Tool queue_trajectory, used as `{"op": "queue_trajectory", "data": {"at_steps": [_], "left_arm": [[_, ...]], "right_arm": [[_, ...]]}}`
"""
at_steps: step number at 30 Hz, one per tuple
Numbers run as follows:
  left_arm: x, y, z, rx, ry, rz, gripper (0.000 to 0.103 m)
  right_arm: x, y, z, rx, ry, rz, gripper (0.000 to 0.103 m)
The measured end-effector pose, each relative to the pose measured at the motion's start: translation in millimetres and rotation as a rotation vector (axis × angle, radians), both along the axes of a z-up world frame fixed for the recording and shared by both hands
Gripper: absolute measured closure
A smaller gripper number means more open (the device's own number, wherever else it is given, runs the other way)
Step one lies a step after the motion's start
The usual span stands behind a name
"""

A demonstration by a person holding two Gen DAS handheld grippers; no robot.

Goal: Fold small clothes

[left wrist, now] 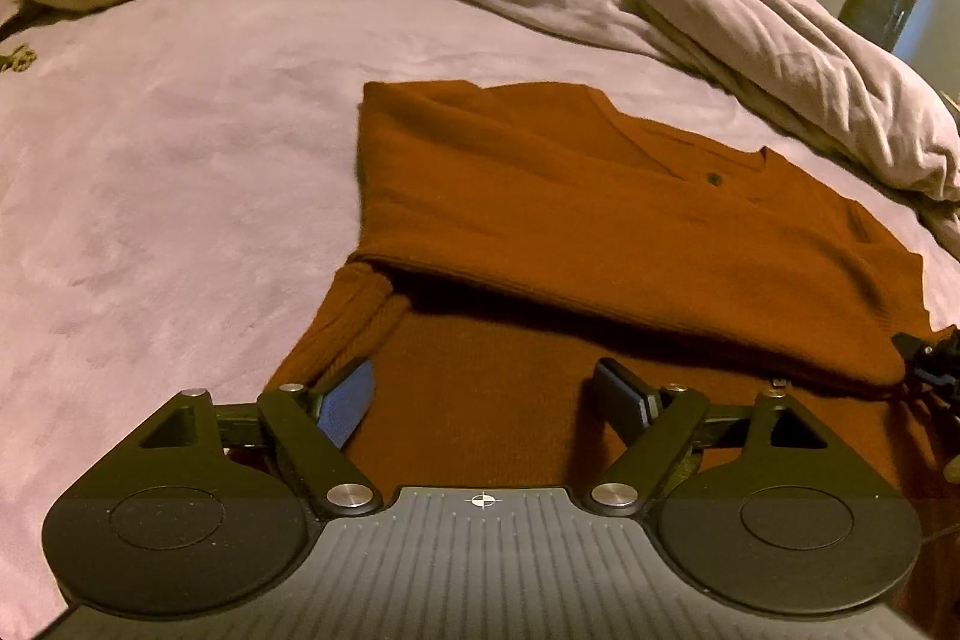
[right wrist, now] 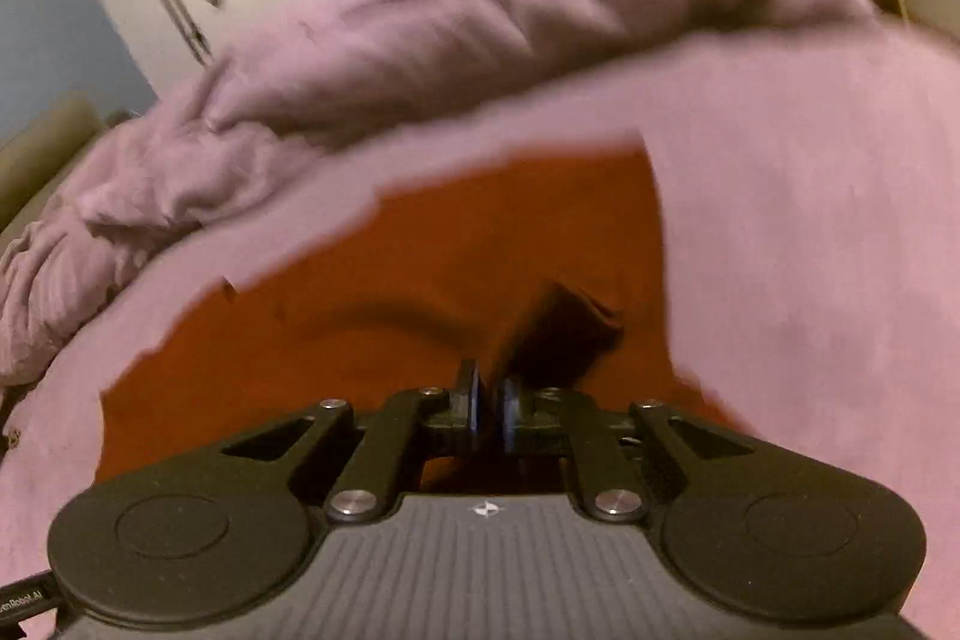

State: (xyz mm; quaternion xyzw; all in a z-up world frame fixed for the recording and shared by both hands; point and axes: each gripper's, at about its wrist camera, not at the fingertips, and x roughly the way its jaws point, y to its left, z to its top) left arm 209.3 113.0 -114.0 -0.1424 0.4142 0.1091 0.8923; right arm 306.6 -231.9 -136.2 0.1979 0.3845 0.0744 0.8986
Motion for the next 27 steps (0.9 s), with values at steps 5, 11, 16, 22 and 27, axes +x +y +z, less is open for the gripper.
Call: {"op": "queue_trajectory", "data": {"at_steps": [5, 11, 16, 22, 27], "left_arm": [[3.8, -0.7, 0.3, 0.006, 0.010, -0.005, 0.016], [4.6, -3.6, 6.5, 0.016, -0.022, 0.012, 0.016], [12.0, -2.6, 1.9, 0.030, 0.009, 0.022, 0.016], [5.9, 0.0, 2.9, 0.024, 0.012, 0.001, 0.016], [-4.5, 0.9, 20.8, 0.034, -0.045, 0.012, 0.015]], "right_arm": [[3.4, -12.4, -7.6, 0.115, 0.011, -0.057, 0.087], [11.7, 13.6, 23.1, -0.123, -0.129, 0.056, 0.098], [14.6, 28.7, 35.7, -0.348, -0.248, 0.119, 0.098], [25.5, 22.1, 1.5, -0.453, -0.141, 0.117, 0.098], [24.3, 14.6, 4.1, -0.432, -0.098, 0.032, 0.090]]}}
